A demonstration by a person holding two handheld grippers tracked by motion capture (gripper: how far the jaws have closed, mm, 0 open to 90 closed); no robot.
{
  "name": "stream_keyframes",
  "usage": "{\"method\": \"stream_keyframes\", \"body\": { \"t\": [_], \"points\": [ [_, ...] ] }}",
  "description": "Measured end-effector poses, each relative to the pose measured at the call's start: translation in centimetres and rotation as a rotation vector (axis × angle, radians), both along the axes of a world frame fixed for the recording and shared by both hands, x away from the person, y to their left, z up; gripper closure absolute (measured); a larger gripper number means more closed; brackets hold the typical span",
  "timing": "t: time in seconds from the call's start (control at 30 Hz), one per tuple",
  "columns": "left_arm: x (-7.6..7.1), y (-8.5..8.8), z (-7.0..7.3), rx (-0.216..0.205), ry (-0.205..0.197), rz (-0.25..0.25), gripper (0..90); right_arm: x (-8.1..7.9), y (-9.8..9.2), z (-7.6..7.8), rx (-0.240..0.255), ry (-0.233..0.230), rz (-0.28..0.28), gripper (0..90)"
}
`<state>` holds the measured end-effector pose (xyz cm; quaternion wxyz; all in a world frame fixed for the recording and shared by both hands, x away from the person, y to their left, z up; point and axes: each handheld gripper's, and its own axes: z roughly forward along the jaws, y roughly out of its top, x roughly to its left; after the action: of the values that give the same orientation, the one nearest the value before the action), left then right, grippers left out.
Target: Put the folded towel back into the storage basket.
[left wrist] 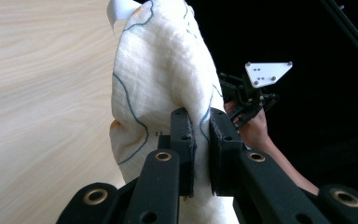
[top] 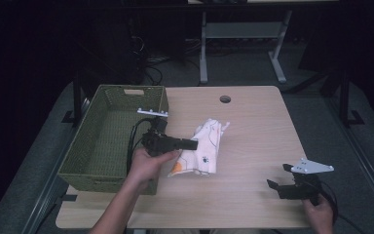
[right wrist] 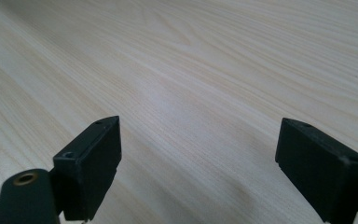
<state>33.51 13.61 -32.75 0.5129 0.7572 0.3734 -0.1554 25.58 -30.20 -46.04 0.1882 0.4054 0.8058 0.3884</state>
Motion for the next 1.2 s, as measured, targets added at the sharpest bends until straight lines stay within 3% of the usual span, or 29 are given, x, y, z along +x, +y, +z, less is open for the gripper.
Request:
{"method": "stream_keyframes", "body": {
  "t": [0.23,0.67,1.2],
  "points": [
    [0.2,1.6,0.9,-0.006,0.004,0.007,83.3,0.0,0.0,0.0,-0.001,0.004,-0.001,13.8],
    [0.6,3.7,1.0,-0.008,0.007,0.032,83.3,-0.1,0.1,0.0,-0.005,0.003,0.001,13.8],
    [1.3,8.6,1.3,-0.019,0.011,0.128,83.3,0.0,-0.1,-0.1,-0.004,0.008,-0.007,13.8]
  ]
}}
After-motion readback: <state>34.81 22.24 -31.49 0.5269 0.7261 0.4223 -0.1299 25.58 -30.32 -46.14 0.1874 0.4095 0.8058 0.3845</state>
